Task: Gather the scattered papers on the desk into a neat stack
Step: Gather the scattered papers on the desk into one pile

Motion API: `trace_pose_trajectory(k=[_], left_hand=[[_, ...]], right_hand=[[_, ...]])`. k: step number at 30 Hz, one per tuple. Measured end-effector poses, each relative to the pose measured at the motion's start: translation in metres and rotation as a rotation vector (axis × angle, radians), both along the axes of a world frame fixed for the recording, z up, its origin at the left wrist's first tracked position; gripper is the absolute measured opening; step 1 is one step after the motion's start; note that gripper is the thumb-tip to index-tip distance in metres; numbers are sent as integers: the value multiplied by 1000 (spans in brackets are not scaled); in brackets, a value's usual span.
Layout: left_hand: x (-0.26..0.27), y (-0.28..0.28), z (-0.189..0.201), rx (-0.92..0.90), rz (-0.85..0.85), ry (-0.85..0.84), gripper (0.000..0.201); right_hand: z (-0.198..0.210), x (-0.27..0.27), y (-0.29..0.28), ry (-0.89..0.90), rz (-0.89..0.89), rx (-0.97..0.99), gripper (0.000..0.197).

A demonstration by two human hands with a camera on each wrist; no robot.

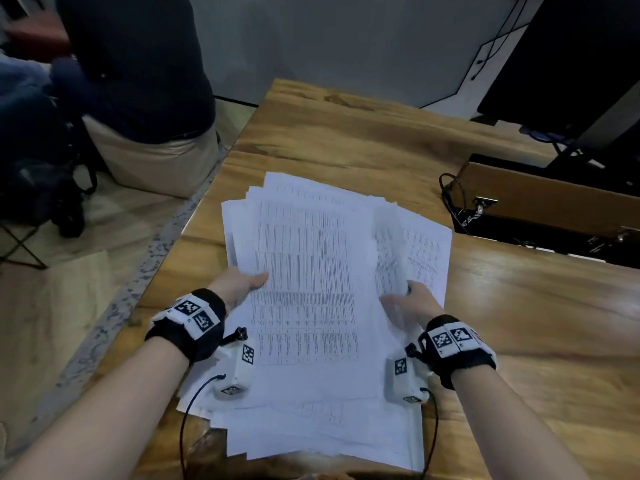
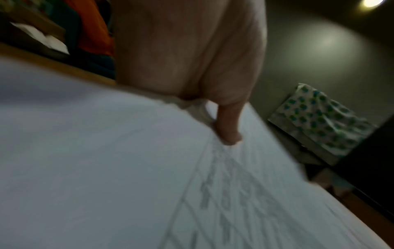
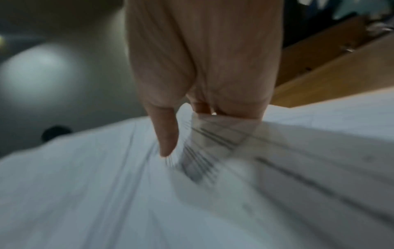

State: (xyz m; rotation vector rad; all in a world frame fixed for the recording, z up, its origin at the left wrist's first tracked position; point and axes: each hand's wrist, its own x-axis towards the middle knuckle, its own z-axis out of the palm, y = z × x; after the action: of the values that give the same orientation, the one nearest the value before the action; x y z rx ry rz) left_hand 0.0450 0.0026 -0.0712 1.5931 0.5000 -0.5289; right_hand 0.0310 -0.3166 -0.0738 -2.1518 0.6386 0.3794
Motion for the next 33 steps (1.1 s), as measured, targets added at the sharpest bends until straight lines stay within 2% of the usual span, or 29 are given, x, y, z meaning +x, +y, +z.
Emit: trace_pose_trajectory(k=[2, 3, 5, 8, 9, 12, 13, 15, 18, 20, 21, 22, 24, 26, 29, 33], left_hand=[[-3, -2, -14, 9, -2, 9, 90], [-5, -4, -19, -1, 14, 16, 99], [-3, -3, -35, -5, 43, 33, 110], [-5, -10, -25, -80, 120, 37, 119], [-7, -12, -17, -89, 139, 32, 115], [-12, -17, -12, -105, 216, 12, 80], [-14, -20, -10, -99, 229, 10, 76], [-16, -22, -8, -85, 248, 26, 81], [-15, -18, 0, -8, 231, 46, 72], [-13, -8, 4, 31, 202, 30, 63], [-11, -2, 3, 43, 186, 6, 59], [-10, 5, 0, 67, 170, 1, 59], [-12, 14, -1, 65, 122, 20, 74], [-11, 18, -4, 25, 88, 22, 80], [-16, 9, 6, -57, 70, 39, 72], [-15, 8, -1, -120, 142, 49, 52]], right_hand=[[-8, 7, -17, 2, -186, -143, 47], [-9, 9, -25, 38, -248, -241, 50], [-8, 7, -33, 146, -265, -372, 53], [-12, 8, -33, 153, -213, -356, 51], [-13, 10, -32, 127, -190, -306, 47], [-14, 6, -19, 38, -161, -205, 31], [-14, 4, -14, -5, -135, -208, 22], [-13, -3, -3, -91, -88, -164, 9], [-3, -12, 3, -161, -124, 12, 20], [9, -13, -5, -135, -178, 138, 31], [15, -11, -11, -116, -172, 168, 29], [22, -9, -16, -91, -136, 157, 24], [28, -3, -24, -29, -12, 54, 16], [31, 4, -25, -16, 49, 31, 16], [29, 10, -16, -58, 26, 37, 16], [10, 9, -15, -63, -126, 32, 17]])
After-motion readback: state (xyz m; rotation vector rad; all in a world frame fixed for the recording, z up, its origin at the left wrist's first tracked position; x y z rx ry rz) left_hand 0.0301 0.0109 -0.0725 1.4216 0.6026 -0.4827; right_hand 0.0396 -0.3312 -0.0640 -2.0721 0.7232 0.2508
